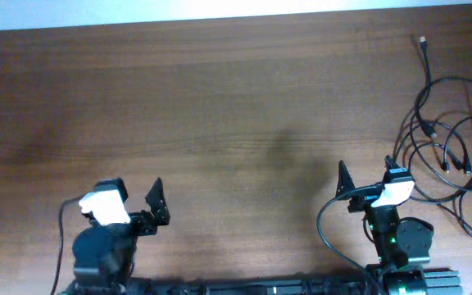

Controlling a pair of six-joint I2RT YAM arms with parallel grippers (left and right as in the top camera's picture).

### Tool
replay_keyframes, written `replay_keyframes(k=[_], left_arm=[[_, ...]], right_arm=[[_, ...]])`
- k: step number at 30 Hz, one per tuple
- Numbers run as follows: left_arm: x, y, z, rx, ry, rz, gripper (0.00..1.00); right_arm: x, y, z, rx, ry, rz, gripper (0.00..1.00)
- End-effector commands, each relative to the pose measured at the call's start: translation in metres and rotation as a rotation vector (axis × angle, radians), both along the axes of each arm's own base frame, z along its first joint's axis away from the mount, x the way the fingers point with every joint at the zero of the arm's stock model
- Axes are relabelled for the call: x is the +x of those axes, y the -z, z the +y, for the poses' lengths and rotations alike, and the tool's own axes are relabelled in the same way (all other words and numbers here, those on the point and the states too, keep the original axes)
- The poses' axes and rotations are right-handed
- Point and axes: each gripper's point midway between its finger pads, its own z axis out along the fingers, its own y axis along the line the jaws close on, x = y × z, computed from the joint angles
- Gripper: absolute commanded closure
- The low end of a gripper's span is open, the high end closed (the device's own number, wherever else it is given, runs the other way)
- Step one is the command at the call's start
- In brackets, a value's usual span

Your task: Untangle cables

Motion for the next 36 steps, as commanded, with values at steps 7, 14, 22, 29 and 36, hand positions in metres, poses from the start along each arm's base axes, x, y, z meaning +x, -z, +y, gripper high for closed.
replay_keyframes(k=[7,14,22,29,36], left_arm=[[0.019,-0.04,0.0,0.053,0.017,-0.66,0.01],[0.025,0.041,-0.015,0.26,0.166,-0.357,0.01],[0.025,0.041,-0.016,0.26,0.166,-0.357,0.01],[0.025,0.041,-0.016,0.26,0.166,-0.357,0.01],[0.025,0.041,-0.016,0.26,0.166,-0.357,0.01]], right_arm=[[0.0,0.002,0.001,-0.007,-0.005,0.002,0.02],[0.0,0.002,0.001,-0.007,-0.005,0.004,0.02],[0.0,0.002,0.001,-0.007,-0.005,0.004,0.01],[0.0,0.002,0.001,-0.007,-0.005,0.003,0.02],[0.0,0.002,0.001,-0.007,-0.005,0.004,0.01]])
